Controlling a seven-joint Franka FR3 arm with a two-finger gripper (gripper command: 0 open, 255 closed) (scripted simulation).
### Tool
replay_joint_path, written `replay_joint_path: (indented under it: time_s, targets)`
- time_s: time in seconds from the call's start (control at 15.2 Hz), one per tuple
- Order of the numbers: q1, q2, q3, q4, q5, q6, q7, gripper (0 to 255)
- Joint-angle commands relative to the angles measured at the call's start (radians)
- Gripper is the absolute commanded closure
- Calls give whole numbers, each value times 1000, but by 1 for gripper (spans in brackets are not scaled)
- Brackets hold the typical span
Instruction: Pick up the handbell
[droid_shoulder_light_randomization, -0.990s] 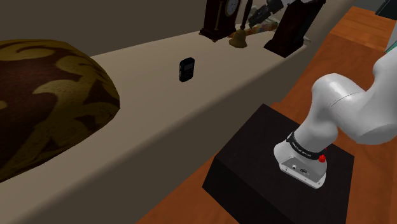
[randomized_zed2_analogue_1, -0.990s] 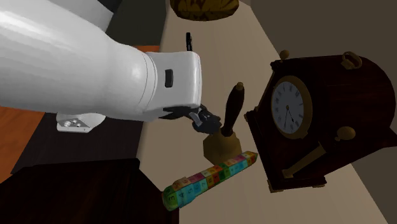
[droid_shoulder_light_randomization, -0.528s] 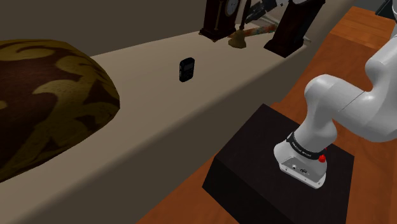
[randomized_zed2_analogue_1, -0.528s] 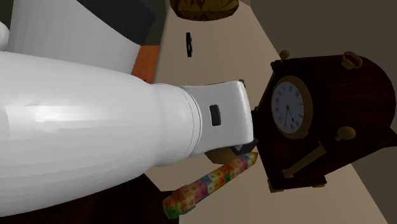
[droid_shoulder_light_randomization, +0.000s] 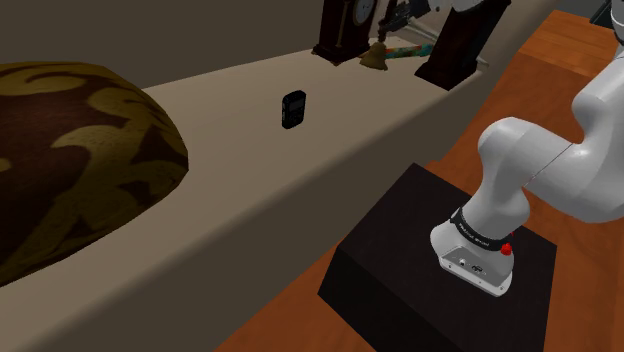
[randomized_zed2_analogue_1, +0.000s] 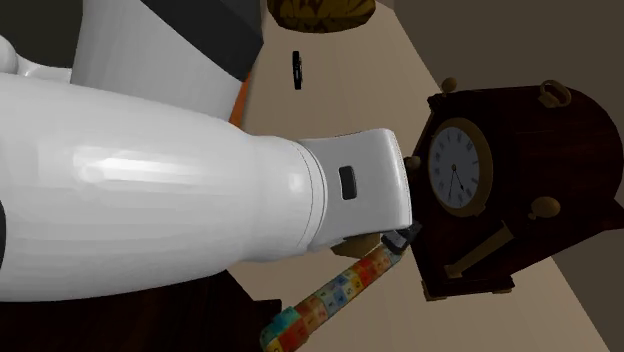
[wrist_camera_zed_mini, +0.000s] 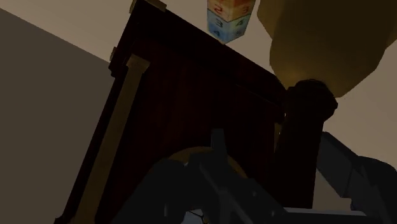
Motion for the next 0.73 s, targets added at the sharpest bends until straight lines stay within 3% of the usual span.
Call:
replay_joint_path:
  time_s: [0.0, 0.07, 0.26, 0.4, 0.46, 0.53, 0.66]
  targets:
    - [-6, -20, -16, -28, 7, -129, 1, 255]
    - [5, -25, -25, -18, 2, -131, 5, 255]
    - [104, -70, -96, 60, -43, -139, 36, 255]
    - [111, -61, -90, 54, -39, -131, 47, 255]
    - [101, -56, -84, 53, -36, -137, 45, 255]
    - [-6, -32, -25, -24, -2, -131, -6, 255]
    - [-17, -27, -8, -11, -7, -149, 9, 255]
